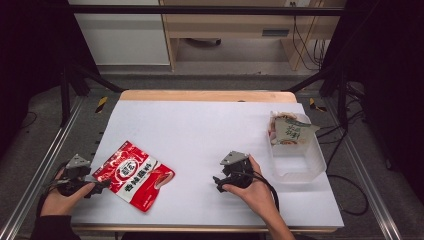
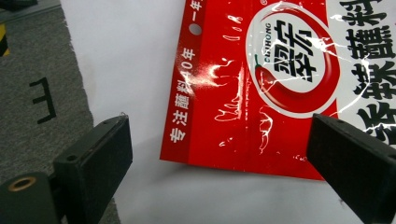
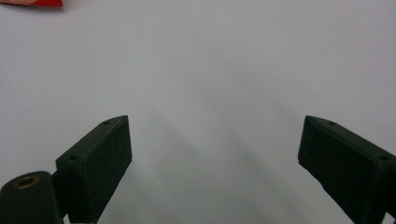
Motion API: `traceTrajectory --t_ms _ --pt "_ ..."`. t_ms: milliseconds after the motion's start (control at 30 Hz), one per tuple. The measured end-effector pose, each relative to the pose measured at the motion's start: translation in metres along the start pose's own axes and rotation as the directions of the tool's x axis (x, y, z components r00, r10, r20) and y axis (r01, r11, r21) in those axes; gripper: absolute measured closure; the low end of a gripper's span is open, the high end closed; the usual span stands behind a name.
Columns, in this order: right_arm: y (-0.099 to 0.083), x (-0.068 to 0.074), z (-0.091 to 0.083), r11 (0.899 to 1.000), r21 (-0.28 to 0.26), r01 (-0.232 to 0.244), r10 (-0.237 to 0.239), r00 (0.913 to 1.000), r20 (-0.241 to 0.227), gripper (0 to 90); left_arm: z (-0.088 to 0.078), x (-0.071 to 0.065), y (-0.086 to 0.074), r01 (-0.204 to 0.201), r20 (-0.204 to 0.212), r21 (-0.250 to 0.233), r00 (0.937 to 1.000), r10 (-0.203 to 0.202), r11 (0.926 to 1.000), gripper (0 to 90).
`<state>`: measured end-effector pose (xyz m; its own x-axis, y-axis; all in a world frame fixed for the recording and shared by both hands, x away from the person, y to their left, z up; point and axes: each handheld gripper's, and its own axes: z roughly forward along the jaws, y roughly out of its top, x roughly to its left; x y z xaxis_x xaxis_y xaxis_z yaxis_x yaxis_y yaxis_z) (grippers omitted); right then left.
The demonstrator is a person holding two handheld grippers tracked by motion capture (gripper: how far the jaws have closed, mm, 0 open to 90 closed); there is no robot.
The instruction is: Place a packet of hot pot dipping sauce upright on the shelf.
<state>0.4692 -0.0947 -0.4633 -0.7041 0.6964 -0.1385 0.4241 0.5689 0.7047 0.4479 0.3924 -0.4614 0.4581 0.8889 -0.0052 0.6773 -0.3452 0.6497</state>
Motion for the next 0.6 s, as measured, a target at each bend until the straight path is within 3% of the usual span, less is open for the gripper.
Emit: traceTrajectory --t_ms 600 --pt "-0.0003 0.0021 0.0027 1.000 0.014 0.017 -0.017 0.9999 -0.003 10.6 0.0025 -0.0070 0.0031 -0.018 0.048 0.046 0.9987 0.015 0.9988 11.8"
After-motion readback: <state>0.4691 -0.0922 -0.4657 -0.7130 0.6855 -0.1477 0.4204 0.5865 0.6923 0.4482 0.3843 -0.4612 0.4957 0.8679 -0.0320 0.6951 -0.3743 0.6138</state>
